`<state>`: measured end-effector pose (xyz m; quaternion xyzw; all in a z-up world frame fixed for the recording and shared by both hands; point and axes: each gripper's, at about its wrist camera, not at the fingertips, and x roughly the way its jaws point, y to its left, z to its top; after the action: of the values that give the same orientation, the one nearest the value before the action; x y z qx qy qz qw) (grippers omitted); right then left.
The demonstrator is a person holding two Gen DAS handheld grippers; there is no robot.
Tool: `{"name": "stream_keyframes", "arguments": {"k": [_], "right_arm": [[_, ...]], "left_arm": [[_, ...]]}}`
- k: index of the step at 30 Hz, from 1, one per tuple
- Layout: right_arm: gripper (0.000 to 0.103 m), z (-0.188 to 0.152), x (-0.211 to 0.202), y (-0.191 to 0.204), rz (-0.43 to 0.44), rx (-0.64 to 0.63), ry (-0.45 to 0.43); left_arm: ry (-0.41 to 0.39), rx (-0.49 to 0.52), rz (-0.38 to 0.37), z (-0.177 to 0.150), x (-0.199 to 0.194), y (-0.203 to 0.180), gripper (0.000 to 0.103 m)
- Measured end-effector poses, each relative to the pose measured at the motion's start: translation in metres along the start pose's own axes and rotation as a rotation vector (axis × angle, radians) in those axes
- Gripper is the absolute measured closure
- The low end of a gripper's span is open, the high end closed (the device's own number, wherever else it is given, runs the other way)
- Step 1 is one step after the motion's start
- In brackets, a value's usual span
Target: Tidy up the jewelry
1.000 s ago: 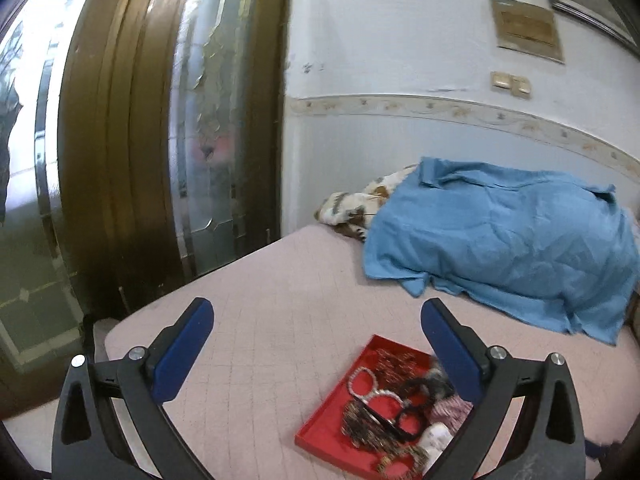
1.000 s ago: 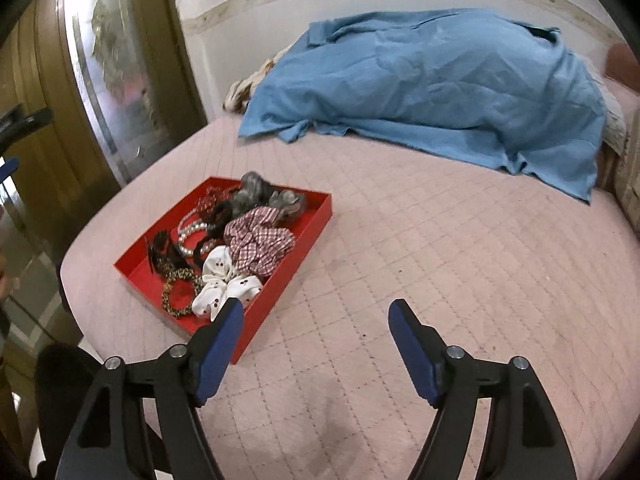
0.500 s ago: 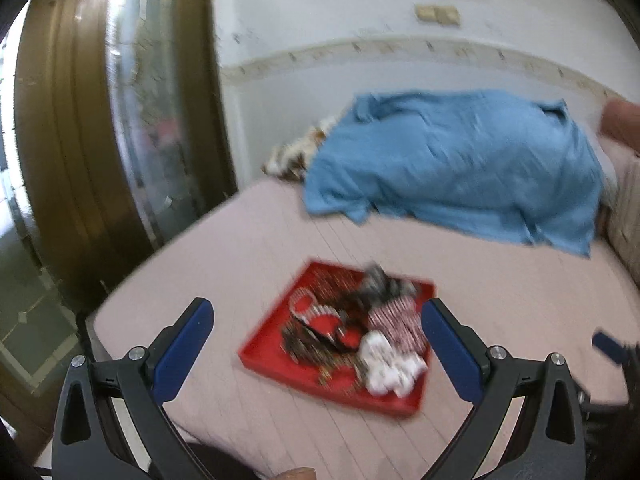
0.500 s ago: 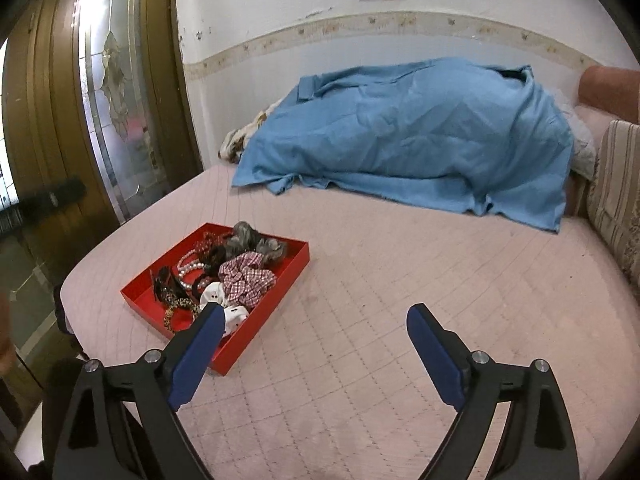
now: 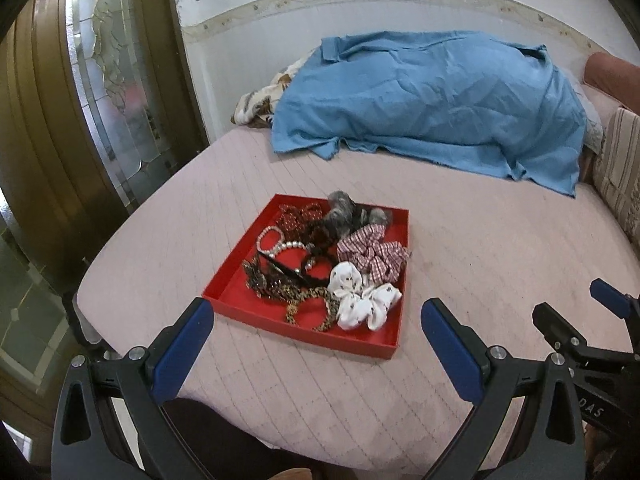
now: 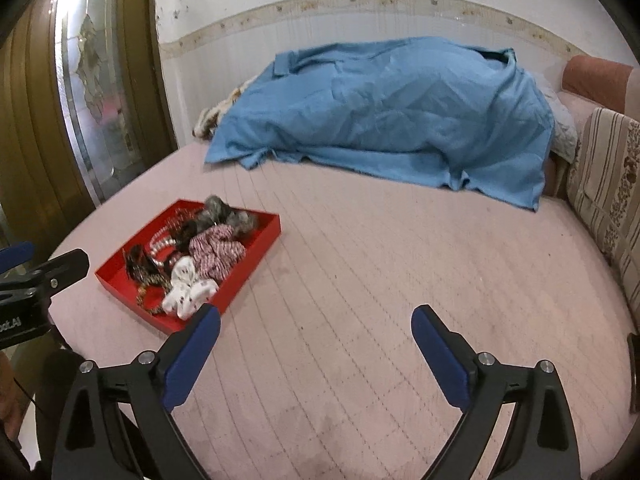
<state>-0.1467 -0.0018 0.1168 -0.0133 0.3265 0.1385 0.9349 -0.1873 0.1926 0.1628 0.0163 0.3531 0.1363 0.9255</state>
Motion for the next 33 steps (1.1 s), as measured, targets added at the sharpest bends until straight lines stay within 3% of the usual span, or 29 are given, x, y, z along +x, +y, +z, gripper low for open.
{"name": "stream_keyframes", "arguments": {"k": [33], "right_arm": [[0.004,-0.011,0.024,0.005,-0.067,-0.022,0.083]], "left_arm": [[0.145,-0.054,-0.093,-0.026,0.048,0.006,0.0]]}}
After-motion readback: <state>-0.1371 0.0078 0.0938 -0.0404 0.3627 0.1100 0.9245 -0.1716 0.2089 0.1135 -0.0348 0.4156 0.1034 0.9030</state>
